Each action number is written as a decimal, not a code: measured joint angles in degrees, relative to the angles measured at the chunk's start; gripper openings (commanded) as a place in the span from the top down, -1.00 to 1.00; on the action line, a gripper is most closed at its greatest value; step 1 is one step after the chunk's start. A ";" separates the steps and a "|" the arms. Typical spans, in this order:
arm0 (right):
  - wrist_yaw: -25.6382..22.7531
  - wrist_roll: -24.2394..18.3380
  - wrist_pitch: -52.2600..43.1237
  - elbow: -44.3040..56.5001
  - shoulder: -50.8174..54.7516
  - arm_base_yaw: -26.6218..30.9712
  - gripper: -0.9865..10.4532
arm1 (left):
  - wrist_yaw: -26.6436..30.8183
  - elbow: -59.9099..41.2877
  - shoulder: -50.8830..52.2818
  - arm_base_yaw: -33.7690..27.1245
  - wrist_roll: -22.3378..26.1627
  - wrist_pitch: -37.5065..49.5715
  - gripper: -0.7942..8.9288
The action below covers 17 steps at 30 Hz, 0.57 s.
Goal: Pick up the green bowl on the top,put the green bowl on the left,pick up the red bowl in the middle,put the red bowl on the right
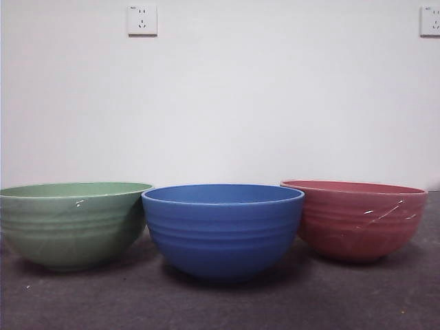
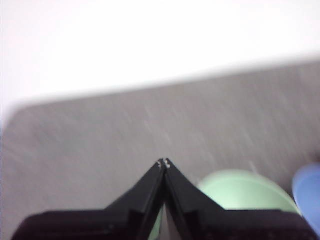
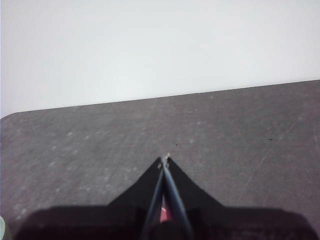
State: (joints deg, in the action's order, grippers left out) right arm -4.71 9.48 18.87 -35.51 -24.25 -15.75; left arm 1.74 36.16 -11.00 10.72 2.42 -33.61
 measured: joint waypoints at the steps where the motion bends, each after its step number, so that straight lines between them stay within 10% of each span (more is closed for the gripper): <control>1: 0.00 0.00 0.00 0.00 0.00 0.00 0.82 | -0.09 -0.98 2.86 -1.62 0.00 1.31 0.84; 17: 0.00 0.00 0.17 0.00 0.00 0.00 0.82 | -2.21 -32.54 10.23 -11.41 0.00 23.78 0.84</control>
State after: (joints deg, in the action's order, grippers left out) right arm -4.71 9.48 19.05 -35.51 -24.25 -15.75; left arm -0.47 3.62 -0.78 -0.69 2.42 -9.82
